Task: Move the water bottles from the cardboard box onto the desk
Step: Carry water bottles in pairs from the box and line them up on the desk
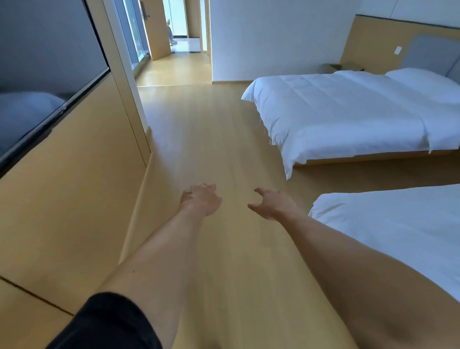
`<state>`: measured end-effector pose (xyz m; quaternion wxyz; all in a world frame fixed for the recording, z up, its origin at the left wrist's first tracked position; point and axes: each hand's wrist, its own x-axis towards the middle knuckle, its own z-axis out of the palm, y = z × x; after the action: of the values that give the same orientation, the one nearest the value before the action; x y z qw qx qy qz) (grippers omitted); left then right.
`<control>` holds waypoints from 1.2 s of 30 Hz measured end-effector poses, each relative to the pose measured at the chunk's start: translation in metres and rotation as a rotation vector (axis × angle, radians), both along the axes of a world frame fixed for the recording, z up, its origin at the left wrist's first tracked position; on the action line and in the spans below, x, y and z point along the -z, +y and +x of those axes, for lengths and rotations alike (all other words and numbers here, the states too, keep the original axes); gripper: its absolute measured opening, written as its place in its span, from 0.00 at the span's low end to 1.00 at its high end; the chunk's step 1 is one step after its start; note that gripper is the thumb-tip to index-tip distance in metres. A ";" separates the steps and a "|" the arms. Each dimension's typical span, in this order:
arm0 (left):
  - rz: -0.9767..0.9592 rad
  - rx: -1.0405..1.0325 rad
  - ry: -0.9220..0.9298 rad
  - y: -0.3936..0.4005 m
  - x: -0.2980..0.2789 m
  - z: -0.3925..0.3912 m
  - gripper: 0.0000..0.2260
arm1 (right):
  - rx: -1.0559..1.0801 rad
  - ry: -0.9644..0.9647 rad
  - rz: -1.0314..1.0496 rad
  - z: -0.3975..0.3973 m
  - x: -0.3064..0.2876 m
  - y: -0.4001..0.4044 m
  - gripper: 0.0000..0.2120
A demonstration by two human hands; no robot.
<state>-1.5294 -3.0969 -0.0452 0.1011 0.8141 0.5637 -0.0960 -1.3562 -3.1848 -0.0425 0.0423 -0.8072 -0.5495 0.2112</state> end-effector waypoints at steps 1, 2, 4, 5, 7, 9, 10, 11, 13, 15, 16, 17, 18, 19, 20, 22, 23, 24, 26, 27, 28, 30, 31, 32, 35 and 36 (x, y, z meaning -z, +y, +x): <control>-0.016 -0.007 -0.018 0.021 -0.001 0.000 0.23 | 0.005 0.005 -0.006 0.002 -0.001 0.019 0.30; -0.022 -0.015 -0.029 0.041 -0.001 0.000 0.23 | 0.011 0.007 -0.008 0.005 -0.001 0.038 0.30; -0.020 -0.027 -0.041 0.082 -0.002 0.002 0.23 | 0.022 0.004 -0.007 0.013 -0.001 0.073 0.30; -0.018 -0.027 -0.043 0.097 -0.003 0.004 0.23 | 0.024 0.001 -0.007 0.017 -0.001 0.086 0.30; -0.014 -0.010 -0.041 0.127 -0.004 0.013 0.23 | 0.028 -0.006 -0.009 0.028 -0.001 0.115 0.29; -0.004 0.009 -0.033 0.154 -0.001 0.024 0.22 | 0.037 -0.017 -0.009 0.040 0.000 0.142 0.29; 0.001 0.017 -0.032 0.166 0.001 0.030 0.22 | 0.042 -0.019 -0.009 0.046 0.001 0.153 0.29; 0.000 0.022 -0.034 0.179 0.003 0.036 0.22 | 0.044 -0.018 -0.013 0.052 0.003 0.167 0.29; 0.002 0.028 -0.035 0.205 0.007 0.049 0.22 | 0.045 -0.013 -0.021 0.065 0.007 0.194 0.29; -0.004 0.030 -0.032 0.229 0.013 0.061 0.22 | 0.045 0.001 -0.024 0.079 0.014 0.220 0.29; -0.005 0.025 -0.032 0.243 0.016 0.069 0.22 | 0.045 0.012 -0.019 0.087 0.017 0.235 0.29; -0.006 0.014 -0.031 0.257 0.019 0.077 0.22 | 0.044 0.023 -0.017 0.096 0.020 0.251 0.30; -0.006 0.001 -0.031 0.272 0.020 0.086 0.22 | 0.040 0.033 -0.015 0.105 0.023 0.268 0.30; -0.005 -0.011 -0.028 0.288 0.022 0.095 0.22 | 0.033 0.039 -0.014 0.115 0.026 0.287 0.30; -0.001 -0.017 -0.024 0.302 0.022 0.103 0.22 | 0.023 0.041 -0.012 0.124 0.028 0.303 0.30; 0.004 -0.044 -0.021 0.338 0.022 0.123 0.22 | -0.003 0.042 -0.012 0.146 0.031 0.344 0.30; 0.002 -0.063 -0.023 0.356 0.020 0.134 0.22 | -0.017 0.043 -0.014 0.157 0.031 0.365 0.30; -0.001 -0.079 -0.021 0.374 0.017 0.144 0.22 | -0.030 0.045 -0.022 0.168 0.029 0.385 0.30; 0.004 -0.101 -0.017 0.408 0.009 0.164 0.22 | -0.055 0.036 -0.038 0.189 0.024 0.423 0.30; 0.009 -0.110 -0.022 0.425 0.005 0.175 0.22 | -0.069 0.025 -0.043 0.200 0.021 0.443 0.30; 0.016 -0.118 -0.031 0.442 0.001 0.186 0.22 | -0.081 0.015 -0.044 0.211 0.018 0.464 0.30; 0.022 -0.122 -0.041 0.471 -0.002 0.203 0.22 | -0.104 0.003 -0.051 0.227 0.015 0.499 0.31; 0.010 -0.125 -0.044 0.486 -0.003 0.210 0.22 | -0.120 0.005 -0.057 0.233 0.014 0.516 0.31; -0.003 -0.133 -0.041 0.498 -0.001 0.216 0.22 | -0.133 0.005 -0.062 0.238 0.014 0.531 0.30; -0.020 -0.162 -0.015 0.539 0.008 0.228 0.22 | -0.154 -0.002 -0.072 0.253 0.020 0.572 0.31; -0.030 -0.164 -0.016 0.555 0.010 0.233 0.22 | -0.154 0.003 -0.079 0.258 0.022 0.587 0.31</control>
<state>-1.2961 -2.5423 -0.0556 0.1255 0.7643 0.6262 -0.0894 -1.0980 -2.5980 -0.0643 -0.0053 -0.7634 -0.6010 0.2366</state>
